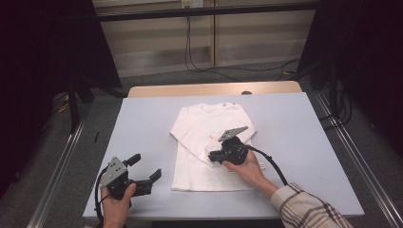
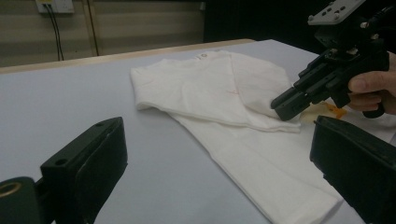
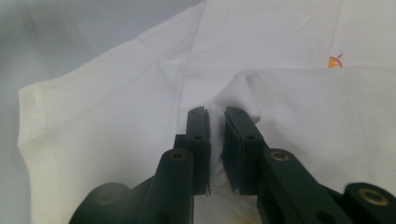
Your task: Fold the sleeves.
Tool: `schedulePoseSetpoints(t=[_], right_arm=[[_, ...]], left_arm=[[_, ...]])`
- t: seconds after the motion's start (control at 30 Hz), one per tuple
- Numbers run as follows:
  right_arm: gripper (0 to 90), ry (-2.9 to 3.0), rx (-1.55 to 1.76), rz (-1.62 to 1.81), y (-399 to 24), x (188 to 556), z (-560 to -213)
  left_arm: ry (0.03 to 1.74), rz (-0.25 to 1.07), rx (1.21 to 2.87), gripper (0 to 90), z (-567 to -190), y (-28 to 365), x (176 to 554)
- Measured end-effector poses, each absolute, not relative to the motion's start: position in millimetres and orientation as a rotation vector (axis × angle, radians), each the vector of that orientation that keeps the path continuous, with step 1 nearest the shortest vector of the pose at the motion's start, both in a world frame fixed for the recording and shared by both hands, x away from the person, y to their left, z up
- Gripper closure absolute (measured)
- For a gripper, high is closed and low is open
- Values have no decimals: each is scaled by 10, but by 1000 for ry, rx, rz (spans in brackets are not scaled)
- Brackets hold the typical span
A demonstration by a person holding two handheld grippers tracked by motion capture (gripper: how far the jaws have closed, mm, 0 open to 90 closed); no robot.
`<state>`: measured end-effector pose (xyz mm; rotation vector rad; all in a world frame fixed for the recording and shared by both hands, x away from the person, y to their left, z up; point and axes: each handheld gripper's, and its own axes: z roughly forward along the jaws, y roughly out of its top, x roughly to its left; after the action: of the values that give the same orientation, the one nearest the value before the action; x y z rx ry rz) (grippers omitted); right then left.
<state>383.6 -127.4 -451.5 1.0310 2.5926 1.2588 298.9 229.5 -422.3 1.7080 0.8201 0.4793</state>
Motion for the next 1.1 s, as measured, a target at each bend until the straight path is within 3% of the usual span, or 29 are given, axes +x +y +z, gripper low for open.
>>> schedulePoseSetpoints(t=[1.1], right_arm=[[717, 2514, 1003, 1363, -1451, 3673, -4362]], left_arm=[[822, 472, 1712, 40, -4233, 2283, 2995]])
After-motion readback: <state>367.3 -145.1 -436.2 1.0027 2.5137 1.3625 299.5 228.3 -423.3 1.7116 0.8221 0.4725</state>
